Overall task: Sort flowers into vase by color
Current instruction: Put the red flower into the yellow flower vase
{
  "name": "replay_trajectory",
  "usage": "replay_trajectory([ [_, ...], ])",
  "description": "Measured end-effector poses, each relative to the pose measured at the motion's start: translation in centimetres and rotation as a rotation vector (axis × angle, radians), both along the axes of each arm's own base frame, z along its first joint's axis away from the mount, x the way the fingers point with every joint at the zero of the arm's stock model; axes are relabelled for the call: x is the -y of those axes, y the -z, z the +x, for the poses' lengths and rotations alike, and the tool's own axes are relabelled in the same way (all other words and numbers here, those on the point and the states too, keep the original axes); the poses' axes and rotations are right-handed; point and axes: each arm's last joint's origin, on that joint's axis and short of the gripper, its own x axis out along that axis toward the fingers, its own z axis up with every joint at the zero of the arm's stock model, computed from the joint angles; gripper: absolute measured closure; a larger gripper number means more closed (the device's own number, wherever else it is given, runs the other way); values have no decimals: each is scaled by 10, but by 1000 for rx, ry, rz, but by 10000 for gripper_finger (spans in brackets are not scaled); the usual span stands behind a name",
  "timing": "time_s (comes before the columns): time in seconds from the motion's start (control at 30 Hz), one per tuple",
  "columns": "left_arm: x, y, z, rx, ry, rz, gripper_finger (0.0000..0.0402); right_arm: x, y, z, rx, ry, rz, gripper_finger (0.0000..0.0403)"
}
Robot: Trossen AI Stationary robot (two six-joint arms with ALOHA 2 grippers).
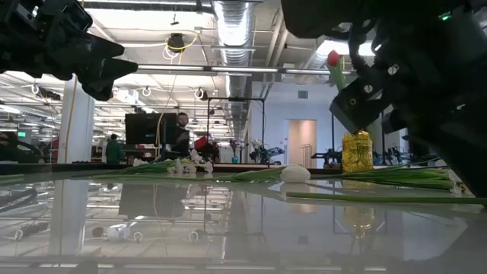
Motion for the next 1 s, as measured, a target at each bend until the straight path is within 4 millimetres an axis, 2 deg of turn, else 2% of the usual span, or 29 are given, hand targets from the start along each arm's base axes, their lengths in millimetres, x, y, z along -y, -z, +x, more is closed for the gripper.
replay_trajectory([
  [0.1, 0, 0, 0, 2, 0, -1, 228, 3, 2, -1, -9, 11, -1, 275],
  [0.27, 0, 0, 0, -1, -4, 2, 228, 4, -2, 0, 16, 10, 13, 377],
  [0.33, 0, 0, 0, -1, -11, 3, 228, 5, -8, 2, 63, 8, 12, 387],
  [0.43, 0, 1, 0, -9, -13, 8, 228, 8, -23, 8, 172, 19, 21, 376],
  [0.53, 0, 1, 0, -13, -13, 11, 228, 14, -52, 10, 326, 14, 19, 376],
  [0.7, 0, 2, 0, -18, -17, 13, 228, 19, -106, 11, 682, -58, -48, 387],
  [0.87, -1, 3, 0, -25, -20, 16, 228, 29, -161, -5, 962, -77, -211, 382],
  [1.0, -1, 4, 0, -40, -21, 25, 228, 34, -202, -25, 1175, -98, -431, 383],
])
